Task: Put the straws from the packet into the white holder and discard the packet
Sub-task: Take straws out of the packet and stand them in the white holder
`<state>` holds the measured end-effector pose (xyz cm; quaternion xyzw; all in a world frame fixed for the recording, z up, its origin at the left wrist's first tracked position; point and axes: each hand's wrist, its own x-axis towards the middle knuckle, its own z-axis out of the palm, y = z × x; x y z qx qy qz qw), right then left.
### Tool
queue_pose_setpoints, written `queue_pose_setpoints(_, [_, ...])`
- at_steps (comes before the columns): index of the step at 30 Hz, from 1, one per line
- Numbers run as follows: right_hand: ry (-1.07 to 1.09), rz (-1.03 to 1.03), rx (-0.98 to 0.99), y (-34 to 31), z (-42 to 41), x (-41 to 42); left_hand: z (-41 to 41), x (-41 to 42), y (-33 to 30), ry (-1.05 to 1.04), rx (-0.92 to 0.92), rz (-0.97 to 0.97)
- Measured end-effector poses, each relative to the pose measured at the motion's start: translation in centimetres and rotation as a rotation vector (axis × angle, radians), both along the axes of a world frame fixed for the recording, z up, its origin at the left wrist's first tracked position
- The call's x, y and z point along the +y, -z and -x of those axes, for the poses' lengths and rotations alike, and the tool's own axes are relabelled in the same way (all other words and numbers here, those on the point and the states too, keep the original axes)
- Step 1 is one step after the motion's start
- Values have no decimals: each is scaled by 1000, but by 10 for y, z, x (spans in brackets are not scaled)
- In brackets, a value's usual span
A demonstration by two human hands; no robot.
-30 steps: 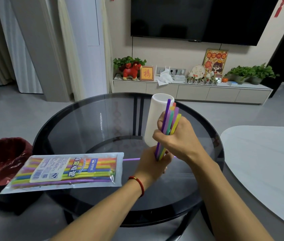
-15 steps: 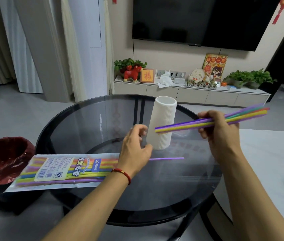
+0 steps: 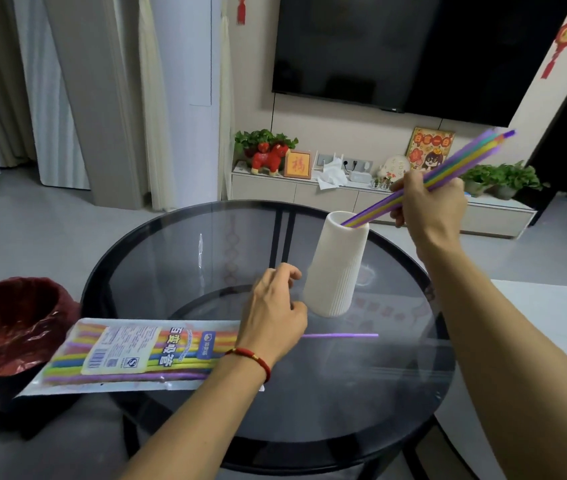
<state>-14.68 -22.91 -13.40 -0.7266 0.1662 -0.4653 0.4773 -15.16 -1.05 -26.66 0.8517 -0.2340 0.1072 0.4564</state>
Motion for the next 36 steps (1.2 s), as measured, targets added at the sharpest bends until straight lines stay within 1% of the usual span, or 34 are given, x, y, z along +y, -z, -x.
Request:
queue_pose_setpoints(5, [-173,-75,334,16,-27,2,-4,7,2,18,1,-148])
queue_pose_setpoints(7, [-230,-91,396,19,-31,2,-6,11,3,16,1,-192])
queue_pose_setpoints(10, [-360,-137,333,21,-25,6,-9,19,1,33,32,-280])
queue_pose_setpoints(12, [-405,-123,281,22,-17,7,-12,27,-1,77,33,-394])
queue_pose_setpoints(14, [-320,-80,153,24,-4,10,-14,39,0,160,46,-551])
queue_pose_setpoints(17, [-72,13,-114,37,27,18,-16,60,10,274,94,-825])
queue_pose_setpoints(18, [-21,60,-158,47,37,20,-17,66,15,299,121,-917])
queue_pose_setpoints(19, [2,123,-151,61,47,23,-17,72,20,319,155,-988])
queue_pose_setpoints(20, [-2,205,-87,77,54,24,-18,76,24,332,181,-1030])
queue_pose_setpoints(21, [-31,294,36,96,59,23,-19,80,27,338,190,-1050])
queue_pose_setpoints(22, [-77,390,215,115,60,19,-21,82,29,334,178,-1048])
queue_pose_setpoints(24, [-165,562,702,151,59,12,-23,87,29,320,148,-1018])
queue_pose_setpoints(25, [-175,612,916,166,60,9,-24,88,29,319,138,-1000])
queue_pose_setpoints(26, [-168,645,1037,179,60,5,-25,88,29,319,127,-984])
queue_pose_setpoints(27, [-162,662,1063,187,60,3,-25,89,28,318,118,-974])
queue_pose_setpoints(30, [-240,681,944,193,59,10,-24,85,27,319,76,-971])
queue_pose_setpoints(32, [-334,826,886,190,56,25,-22,81,25,327,35,-955])
queue_pose_setpoints(34, [-394,918,829,189,52,42,-20,76,24,337,10,-944])
queue_pose_setpoints(36, [-460,899,818,188,52,52,-18,73,23,336,-7,-941])
